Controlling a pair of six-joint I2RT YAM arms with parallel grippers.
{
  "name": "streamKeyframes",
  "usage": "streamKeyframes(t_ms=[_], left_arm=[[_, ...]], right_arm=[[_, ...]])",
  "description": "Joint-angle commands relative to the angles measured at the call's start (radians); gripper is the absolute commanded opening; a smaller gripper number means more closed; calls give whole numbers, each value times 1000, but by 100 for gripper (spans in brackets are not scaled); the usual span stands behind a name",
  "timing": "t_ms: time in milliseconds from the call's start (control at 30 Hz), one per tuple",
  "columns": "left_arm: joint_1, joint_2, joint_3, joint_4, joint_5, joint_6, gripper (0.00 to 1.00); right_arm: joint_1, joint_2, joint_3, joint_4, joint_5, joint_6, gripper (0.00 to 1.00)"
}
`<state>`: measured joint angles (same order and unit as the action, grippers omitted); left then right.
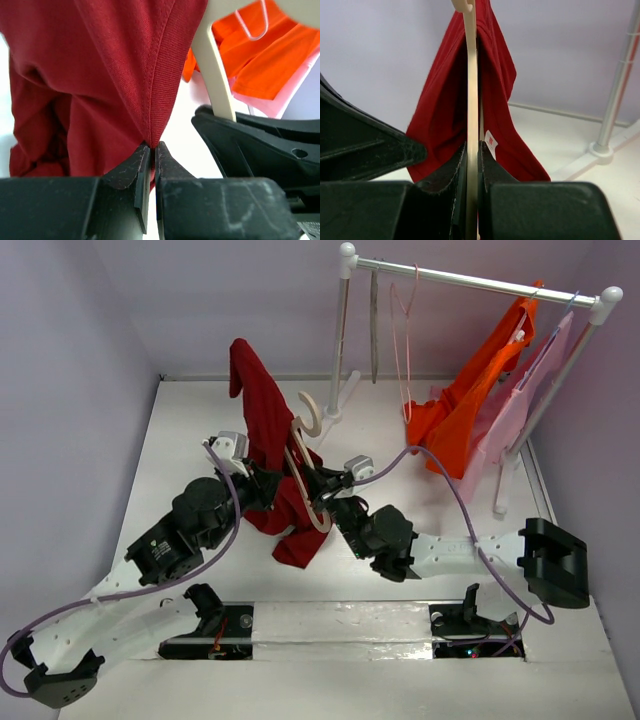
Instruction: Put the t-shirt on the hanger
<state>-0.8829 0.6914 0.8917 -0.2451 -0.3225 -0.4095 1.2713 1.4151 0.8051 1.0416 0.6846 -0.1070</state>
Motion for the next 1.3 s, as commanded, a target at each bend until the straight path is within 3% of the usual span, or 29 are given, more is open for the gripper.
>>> streamKeyframes(t_ms=[0, 167, 400, 433, 467, 567, 800, 1033, 1267], left_arm=[[-5, -21, -10, -66, 7, -37, 0], [-5, 2, 12, -86, 43, -32, 0], [-5, 10, 67, -195, -114, -71, 0], [-5, 7, 79, -195, -119, -75, 5], [-5, 3, 90, -168, -113, -69, 24], [-5, -9, 139, -85, -75, -48, 45], [-5, 49, 199, 111, 3, -52, 51], [-5, 152, 228, 283, -81, -63, 59], [5, 261, 247, 336, -153, -98, 60]], right_arm=[[2, -5, 83, 212, 38, -53, 0], [-9, 15, 109, 244, 93, -83, 0], [-49, 45, 181, 190, 109, -91, 0], [-49, 24, 172, 175, 99, -70, 0], [-49, 9, 160, 125, 92, -34, 0], [-49, -31, 89, 100, 81, 41, 0], [-30, -54, 2, 80, 76, 66, 0], [17, -94, -50, 55, 50, 84, 0], [56, -125, -72, 40, 27, 101, 0]])
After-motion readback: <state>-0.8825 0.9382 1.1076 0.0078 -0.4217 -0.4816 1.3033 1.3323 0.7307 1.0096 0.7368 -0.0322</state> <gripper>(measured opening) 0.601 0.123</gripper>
